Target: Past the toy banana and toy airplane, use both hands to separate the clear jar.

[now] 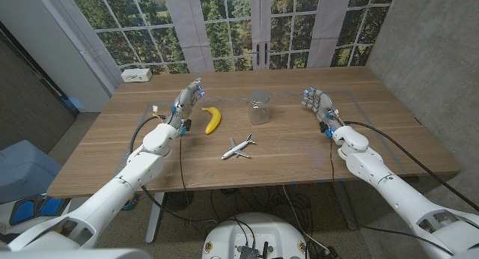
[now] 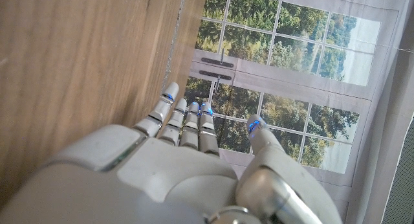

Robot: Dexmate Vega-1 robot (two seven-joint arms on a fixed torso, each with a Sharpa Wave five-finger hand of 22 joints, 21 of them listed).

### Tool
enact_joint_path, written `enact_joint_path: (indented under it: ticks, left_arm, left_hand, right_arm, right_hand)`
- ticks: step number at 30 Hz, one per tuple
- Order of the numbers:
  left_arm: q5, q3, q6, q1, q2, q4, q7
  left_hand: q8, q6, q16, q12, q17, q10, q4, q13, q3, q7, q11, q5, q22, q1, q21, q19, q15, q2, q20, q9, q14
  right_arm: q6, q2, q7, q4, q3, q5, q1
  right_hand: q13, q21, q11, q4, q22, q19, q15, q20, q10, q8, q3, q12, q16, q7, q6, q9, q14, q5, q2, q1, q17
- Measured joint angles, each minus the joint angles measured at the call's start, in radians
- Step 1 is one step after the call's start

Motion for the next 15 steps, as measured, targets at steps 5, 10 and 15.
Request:
enact_joint_path:
  ticks: [5, 10, 15]
  left_arm:
    - [0.032, 0.010, 0.008, -0.009, 0.019, -0.009, -0.005]
    - [0.076, 0.026, 0.030, -0.021, 0.047, -0.029, -0.005]
    - [0.134, 0.042, 0.061, -0.031, 0.073, -0.058, 0.006]
  left_hand:
    - [0.000, -0.009, 0.000, 0.000, 0.000, -0.004, -0.035, 0.000, -0.001, -0.009, -0.004, 0.000, 0.005, 0.023, -0.007, 0.004, 0.000, -0.013, -0.004, 0.000, 0.000]
    - [0.000, -0.036, 0.000, -0.001, 0.005, -0.009, -0.064, 0.002, -0.003, -0.003, -0.009, 0.000, 0.005, 0.051, -0.018, 0.007, 0.004, -0.040, 0.015, 0.005, 0.002]
    - [0.000, -0.043, 0.000, -0.004, 0.005, -0.018, -0.073, 0.005, -0.004, 0.000, -0.011, 0.000, 0.005, 0.074, -0.018, 0.006, 0.022, -0.055, 0.046, 0.005, 0.010]
  right_arm:
    - [-0.001, 0.000, -0.012, -0.009, 0.000, -0.004, -0.007]
    - [-0.002, 0.000, -0.027, -0.023, 0.000, -0.007, -0.018]
    - [-0.002, -0.003, -0.042, -0.043, 0.003, -0.011, -0.034]
  right_hand:
    - [0.000, -0.003, 0.004, -0.007, 0.000, 0.000, 0.003, 0.000, 0.004, 0.000, 0.004, 0.000, 0.000, 0.004, 0.004, 0.004, 0.003, 0.000, -0.015, 0.015, 0.000]
    - [0.000, -0.007, 0.004, -0.012, 0.000, 0.000, 0.006, 0.000, 0.015, 0.007, 0.004, 0.000, 0.000, 0.008, 0.008, 0.005, 0.006, 0.000, -0.014, 0.015, 0.000]
    - [0.000, -0.009, 0.007, -0.018, 0.000, 0.007, 0.012, 0.007, 0.018, 0.007, 0.001, 0.000, 0.000, 0.013, 0.012, 0.005, 0.012, 0.000, -0.004, 0.025, -0.003]
